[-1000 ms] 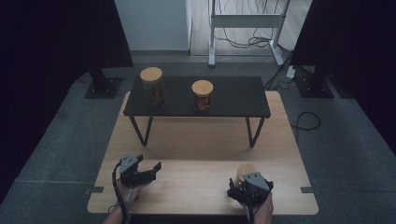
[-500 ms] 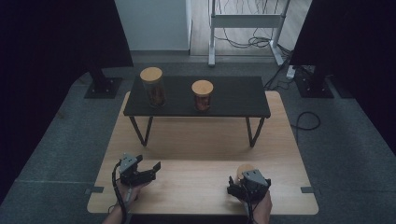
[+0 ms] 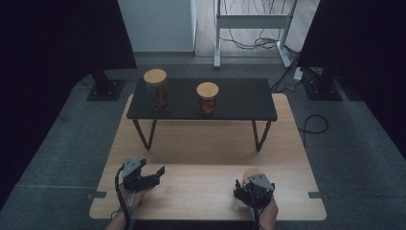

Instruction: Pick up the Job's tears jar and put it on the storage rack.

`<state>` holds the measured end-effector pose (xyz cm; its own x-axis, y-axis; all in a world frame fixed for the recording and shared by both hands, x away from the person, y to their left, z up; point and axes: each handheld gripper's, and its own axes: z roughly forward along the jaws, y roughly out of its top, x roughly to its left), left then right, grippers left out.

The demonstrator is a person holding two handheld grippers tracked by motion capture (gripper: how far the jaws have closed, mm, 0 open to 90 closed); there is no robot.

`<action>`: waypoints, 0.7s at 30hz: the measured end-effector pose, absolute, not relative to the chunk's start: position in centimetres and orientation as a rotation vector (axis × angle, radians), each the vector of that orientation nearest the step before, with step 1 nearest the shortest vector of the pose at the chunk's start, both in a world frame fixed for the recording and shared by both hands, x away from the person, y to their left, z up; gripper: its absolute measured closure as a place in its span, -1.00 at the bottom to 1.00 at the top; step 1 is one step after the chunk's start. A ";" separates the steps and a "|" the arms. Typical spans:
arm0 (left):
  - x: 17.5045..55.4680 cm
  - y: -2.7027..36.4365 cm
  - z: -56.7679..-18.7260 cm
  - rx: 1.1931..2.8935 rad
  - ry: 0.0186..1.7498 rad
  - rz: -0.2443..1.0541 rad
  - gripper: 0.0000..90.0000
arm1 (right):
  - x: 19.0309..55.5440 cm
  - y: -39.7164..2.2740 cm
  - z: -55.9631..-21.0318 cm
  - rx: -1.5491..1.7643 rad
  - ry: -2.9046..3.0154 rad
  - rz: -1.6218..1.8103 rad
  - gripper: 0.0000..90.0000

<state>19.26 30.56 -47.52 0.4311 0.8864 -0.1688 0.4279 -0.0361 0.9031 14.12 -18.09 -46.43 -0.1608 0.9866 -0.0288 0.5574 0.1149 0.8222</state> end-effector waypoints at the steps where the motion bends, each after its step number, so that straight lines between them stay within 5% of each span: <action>1: 19.3 30.6 -47.5 1.650 1.165 0.554 -0.80 | 14.1 -18.1 -46.5 1.503 1.788 0.916 -0.66; 6: 19.2 30.6 -47.5 1.650 1.165 0.556 -0.80 | 13.8 -17.8 -46.8 1.505 1.749 0.904 -0.49; 21: 19.2 30.6 -47.5 1.648 1.162 0.553 -0.79 | 13.6 -18.0 -47.1 1.508 1.727 0.926 -0.46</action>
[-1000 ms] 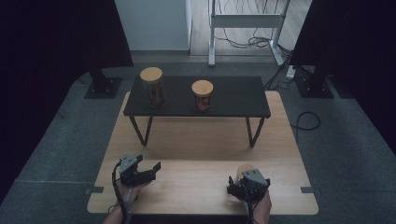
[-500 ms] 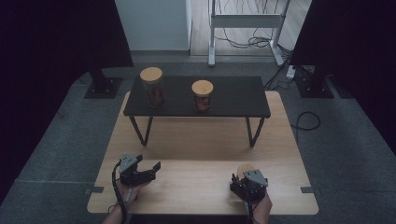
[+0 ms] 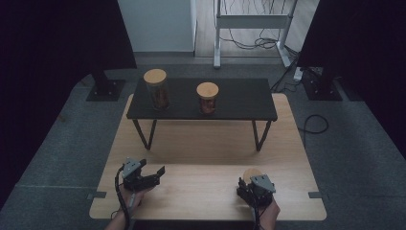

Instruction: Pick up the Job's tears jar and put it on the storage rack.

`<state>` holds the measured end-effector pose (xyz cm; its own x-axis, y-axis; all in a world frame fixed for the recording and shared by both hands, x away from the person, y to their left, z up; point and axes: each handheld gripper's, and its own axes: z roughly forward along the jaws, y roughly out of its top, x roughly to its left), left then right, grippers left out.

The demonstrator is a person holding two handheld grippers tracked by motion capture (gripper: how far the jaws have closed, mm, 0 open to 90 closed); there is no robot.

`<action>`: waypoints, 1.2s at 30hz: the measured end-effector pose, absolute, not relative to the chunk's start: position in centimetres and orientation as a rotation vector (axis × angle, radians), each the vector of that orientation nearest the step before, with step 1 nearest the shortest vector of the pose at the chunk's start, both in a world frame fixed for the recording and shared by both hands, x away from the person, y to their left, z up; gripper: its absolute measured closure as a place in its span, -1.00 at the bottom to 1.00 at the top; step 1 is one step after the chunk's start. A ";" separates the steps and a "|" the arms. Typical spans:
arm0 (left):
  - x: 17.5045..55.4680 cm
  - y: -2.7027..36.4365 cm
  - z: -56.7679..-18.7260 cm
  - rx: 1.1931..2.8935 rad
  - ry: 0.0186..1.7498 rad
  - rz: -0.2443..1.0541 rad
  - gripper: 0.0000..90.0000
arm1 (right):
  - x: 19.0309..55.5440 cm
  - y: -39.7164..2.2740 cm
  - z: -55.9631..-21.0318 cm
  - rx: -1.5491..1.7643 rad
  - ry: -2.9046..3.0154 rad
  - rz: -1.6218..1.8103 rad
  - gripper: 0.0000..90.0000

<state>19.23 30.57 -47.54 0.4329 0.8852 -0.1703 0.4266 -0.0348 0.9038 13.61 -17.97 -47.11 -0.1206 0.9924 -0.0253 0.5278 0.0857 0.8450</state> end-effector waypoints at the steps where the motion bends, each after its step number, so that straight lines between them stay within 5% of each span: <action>1: 19.2 30.6 -47.5 1.648 1.162 0.553 -0.79 | 13.6 -18.0 -47.1 1.508 1.726 0.927 -0.46; 36: 19.2 30.6 -47.5 1.648 1.160 0.555 -0.79 | 11.9 -17.9 -46.7 1.447 1.655 0.995 -0.45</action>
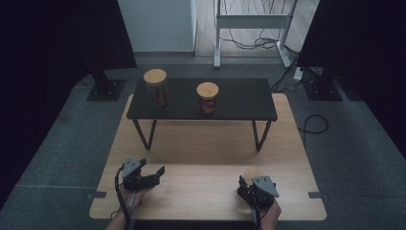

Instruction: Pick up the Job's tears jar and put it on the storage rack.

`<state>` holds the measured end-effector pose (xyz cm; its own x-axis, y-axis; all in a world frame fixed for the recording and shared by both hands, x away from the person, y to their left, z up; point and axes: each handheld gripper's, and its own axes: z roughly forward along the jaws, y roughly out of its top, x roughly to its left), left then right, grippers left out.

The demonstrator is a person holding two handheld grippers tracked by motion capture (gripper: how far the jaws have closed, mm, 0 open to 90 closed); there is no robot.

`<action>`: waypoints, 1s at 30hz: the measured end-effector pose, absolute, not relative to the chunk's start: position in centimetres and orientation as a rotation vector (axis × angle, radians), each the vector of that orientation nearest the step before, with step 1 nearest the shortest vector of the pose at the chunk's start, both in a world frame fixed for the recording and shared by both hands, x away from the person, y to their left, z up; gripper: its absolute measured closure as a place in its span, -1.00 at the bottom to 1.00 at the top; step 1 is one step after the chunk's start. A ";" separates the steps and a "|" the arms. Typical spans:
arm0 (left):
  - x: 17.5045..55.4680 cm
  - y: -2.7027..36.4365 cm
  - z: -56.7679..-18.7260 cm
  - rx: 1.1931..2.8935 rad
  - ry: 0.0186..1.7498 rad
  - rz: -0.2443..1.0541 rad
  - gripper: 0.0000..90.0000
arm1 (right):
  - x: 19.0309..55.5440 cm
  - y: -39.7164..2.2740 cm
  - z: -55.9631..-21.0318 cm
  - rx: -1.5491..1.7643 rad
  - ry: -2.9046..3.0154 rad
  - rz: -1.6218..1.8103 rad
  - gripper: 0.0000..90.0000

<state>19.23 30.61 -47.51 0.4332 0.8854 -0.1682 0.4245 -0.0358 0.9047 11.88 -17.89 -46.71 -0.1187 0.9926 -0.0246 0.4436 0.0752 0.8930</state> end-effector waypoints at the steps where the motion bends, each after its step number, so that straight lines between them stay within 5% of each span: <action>1: 19.2 30.6 -47.5 1.648 1.160 0.556 -0.79 | 11.8 -17.9 -46.7 1.445 1.654 0.997 -0.45; 30: 19.2 30.7 -47.4 1.645 1.159 0.560 -0.79 | 10.7 -17.6 -45.9 1.370 1.622 1.064 -0.45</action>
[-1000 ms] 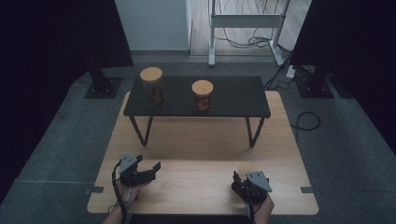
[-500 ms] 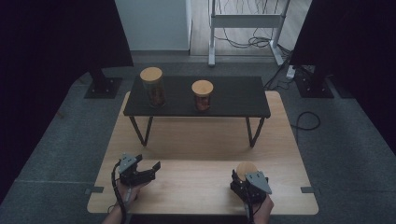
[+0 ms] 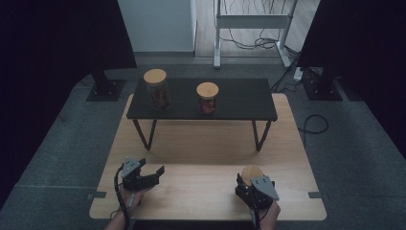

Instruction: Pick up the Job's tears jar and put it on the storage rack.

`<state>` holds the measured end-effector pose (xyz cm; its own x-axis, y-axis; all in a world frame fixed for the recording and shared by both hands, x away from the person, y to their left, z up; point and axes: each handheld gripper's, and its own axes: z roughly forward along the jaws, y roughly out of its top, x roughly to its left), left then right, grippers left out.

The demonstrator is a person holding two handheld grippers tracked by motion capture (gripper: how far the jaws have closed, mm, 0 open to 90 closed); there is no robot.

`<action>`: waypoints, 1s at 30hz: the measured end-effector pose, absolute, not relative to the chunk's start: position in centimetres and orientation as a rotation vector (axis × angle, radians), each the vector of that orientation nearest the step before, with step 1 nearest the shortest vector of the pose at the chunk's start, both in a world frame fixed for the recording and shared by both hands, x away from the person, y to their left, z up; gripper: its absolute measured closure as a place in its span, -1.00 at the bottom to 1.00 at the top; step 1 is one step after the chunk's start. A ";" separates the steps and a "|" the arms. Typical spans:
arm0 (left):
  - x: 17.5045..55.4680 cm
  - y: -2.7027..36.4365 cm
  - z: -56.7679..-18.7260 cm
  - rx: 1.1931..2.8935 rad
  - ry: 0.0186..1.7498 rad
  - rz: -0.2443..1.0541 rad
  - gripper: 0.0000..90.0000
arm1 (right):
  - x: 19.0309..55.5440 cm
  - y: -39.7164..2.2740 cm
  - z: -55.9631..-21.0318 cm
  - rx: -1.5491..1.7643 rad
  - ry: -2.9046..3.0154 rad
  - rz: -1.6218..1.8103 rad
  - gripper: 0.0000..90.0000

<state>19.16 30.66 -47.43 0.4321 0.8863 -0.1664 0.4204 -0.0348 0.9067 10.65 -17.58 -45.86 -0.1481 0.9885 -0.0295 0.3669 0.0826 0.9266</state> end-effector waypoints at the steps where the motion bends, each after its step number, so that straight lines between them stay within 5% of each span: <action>1: 19.2 30.7 -47.4 1.645 1.159 0.560 -0.79 | 10.6 -17.6 -45.8 1.367 1.621 1.066 -0.45; 30: 19.1 30.8 -47.3 1.636 1.160 0.561 -0.79 | 10.6 -17.0 -44.1 1.325 1.590 1.100 -0.45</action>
